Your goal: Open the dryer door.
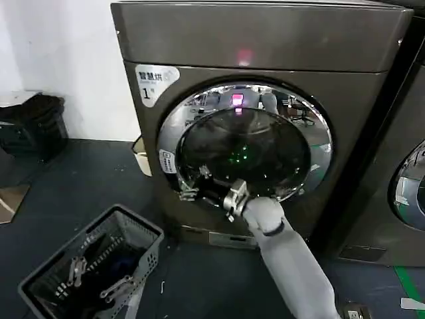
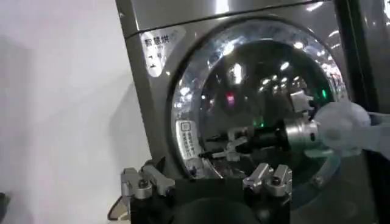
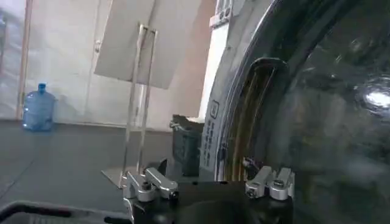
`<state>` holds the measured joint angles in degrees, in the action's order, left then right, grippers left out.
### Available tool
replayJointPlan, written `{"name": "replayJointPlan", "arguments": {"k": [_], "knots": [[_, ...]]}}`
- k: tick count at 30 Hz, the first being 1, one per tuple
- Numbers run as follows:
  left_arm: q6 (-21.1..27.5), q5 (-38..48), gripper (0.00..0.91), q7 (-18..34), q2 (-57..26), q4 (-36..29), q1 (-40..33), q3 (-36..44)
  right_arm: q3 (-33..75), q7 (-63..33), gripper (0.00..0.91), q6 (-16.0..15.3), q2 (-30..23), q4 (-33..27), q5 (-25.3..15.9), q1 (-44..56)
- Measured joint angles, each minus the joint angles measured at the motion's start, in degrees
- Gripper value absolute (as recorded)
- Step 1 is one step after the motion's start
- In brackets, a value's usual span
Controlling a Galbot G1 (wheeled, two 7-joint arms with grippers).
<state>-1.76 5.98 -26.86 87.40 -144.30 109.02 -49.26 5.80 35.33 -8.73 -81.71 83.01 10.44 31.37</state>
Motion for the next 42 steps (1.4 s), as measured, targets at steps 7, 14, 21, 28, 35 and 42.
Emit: {"name": "replayJointPlan", "arguments": {"k": [7, 14, 21, 28, 35, 42], "knots": [[0.06, 0.0, 0.907, 0.05, -0.09, -0.25, -0.07, 0.01, -0.27, 0.98, 0.907, 0.0, -0.52, -1.31, 0.17, -0.53], [0.31, -0.01, 0.907, 0.1, -0.25, 0.05, -0.27, 0.05, -0.15, 2.78, 0.907, -0.32, -0.32, -1.26, 2.0, -0.55], [0.36, 0.04, 0.907, 0.09, -0.31, 0.76, -0.73, -0.17, 0.07, 6.13, 0.907, -0.43, 0.2, -0.51, 3.02, -0.33], [1.77, 3.31, 0.907, -0.58, -1.11, 1.48, -2.5, -1.81, 0.05, 10.17, 0.907, -0.64, 1.19, 1.08, 2.82, 0.85], [5.67, 6.83, 0.907, -0.66, -3.31, 2.24, -5.41, -3.75, 0.66, 13.28, 0.907, -1.83, 2.65, 3.15, 3.67, 2.43], [7.05, 9.16, 0.907, -2.25, -6.48, 4.19, -9.55, -6.6, 1.24, 17.26, 0.907, -2.6, 4.53, 6.11, 3.9, 5.0]]}}
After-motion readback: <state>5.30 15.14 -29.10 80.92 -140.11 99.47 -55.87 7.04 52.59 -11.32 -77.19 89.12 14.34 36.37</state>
